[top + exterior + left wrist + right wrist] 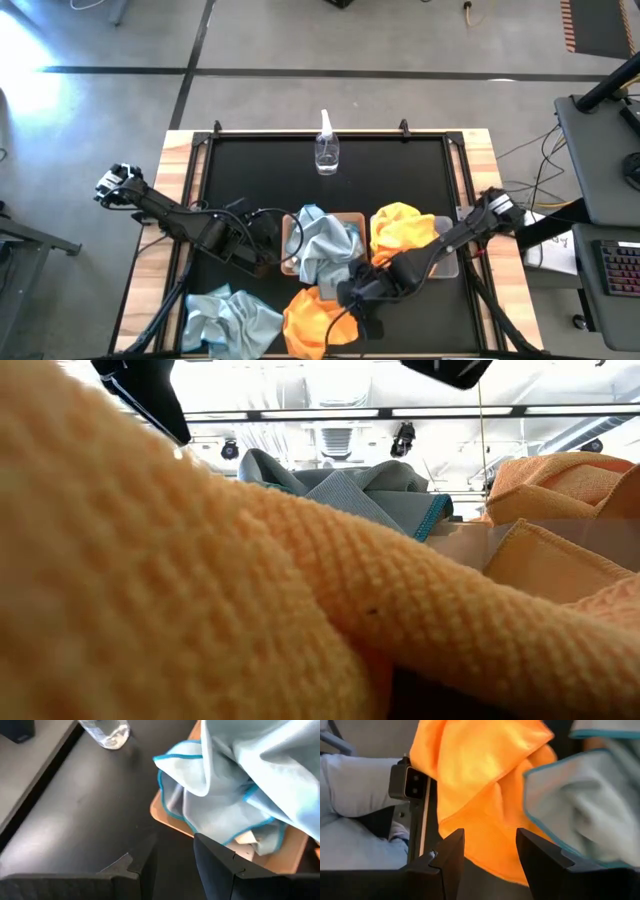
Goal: Sort microfiber towel by color & place in baskets
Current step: Put the orange towel into the transparent bin
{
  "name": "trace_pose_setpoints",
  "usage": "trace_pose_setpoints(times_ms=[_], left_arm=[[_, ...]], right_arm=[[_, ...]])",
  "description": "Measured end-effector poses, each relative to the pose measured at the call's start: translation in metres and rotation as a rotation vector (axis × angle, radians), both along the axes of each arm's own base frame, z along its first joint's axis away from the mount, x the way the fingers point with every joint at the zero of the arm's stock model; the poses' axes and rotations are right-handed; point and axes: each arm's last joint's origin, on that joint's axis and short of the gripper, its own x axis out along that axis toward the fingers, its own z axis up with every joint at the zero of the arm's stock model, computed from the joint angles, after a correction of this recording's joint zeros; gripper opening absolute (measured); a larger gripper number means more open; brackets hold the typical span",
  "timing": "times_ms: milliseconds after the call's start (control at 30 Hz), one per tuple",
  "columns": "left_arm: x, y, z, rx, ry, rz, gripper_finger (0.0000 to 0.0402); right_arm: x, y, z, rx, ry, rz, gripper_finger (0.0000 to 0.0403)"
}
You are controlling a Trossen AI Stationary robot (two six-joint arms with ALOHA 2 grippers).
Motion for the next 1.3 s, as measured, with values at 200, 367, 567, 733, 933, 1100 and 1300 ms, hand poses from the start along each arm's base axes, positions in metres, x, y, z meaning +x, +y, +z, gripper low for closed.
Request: trace_pose_setpoints(times_ms=[200, 367, 567, 733, 933, 1100, 1300], left_arm=[[0.001, -0.003, 0.000, -0.024, -0.015, -0.011, 0.0113], [0.001, -0.005, 0.000, -0.027, -0.020, -0.019, 0.0113], [0.001, -0.009, 0.001, -0.036, -0.036, -0.033, 0.0113], [0.001, -0.013, 0.002, -0.046, -0.053, -0.049, 0.0113], [0.000, -0.020, 0.002, -0.073, -0.072, -0.075, 0.0113], [-0.001, -0.025, 0.002, -0.083, -0.079, -0.096, 0.0113], [-0.004, -0.030, 0.003, -0.085, -0.081, -0.117, 0.0113]], right_arm=[[0.013, 0.017, -0.028, 0.006, -0.003, 0.015, 0.0173], [0.022, 0.022, -0.046, 0.005, -0.002, 0.014, 0.0173], [0.034, 0.021, -0.075, -0.018, 0.033, -0.002, 0.0173], [0.042, 0.015, -0.097, -0.056, 0.071, -0.026, 0.0173], [0.049, 0.005, -0.106, -0.102, 0.072, -0.055, 0.0173], [0.051, 0.001, -0.106, -0.102, 0.071, -0.064, 0.0173], [0.050, 0.001, -0.107, -0.103, 0.081, -0.062, 0.0170]])
